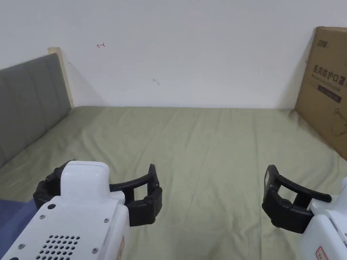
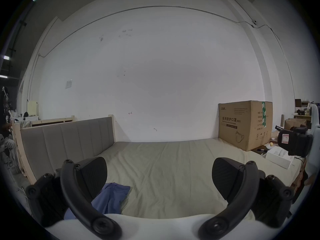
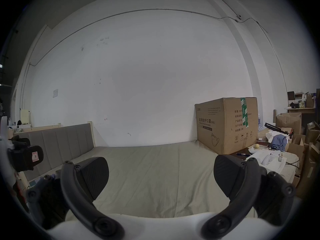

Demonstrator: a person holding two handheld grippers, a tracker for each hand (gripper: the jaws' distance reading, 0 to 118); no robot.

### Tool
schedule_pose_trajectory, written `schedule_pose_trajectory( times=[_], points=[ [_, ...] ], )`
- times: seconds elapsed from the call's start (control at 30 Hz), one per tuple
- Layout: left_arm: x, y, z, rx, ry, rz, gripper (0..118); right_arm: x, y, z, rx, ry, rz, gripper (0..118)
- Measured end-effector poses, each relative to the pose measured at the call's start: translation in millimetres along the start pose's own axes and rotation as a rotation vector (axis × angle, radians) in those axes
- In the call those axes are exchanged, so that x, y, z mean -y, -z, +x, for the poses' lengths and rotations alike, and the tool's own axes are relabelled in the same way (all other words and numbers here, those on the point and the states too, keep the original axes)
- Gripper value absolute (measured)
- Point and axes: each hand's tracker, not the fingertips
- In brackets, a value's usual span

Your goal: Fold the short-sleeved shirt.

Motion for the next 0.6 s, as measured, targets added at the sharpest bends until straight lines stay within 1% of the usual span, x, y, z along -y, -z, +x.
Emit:
schedule_pose_trajectory(
  times=[0.6],
  points=[
    [-1.5,-0.3,-1.2,0.005,-0.005,-0.01,118,-0.2,0.6,-1.5,-0.001,-0.014,-0.015,118]
  ],
)
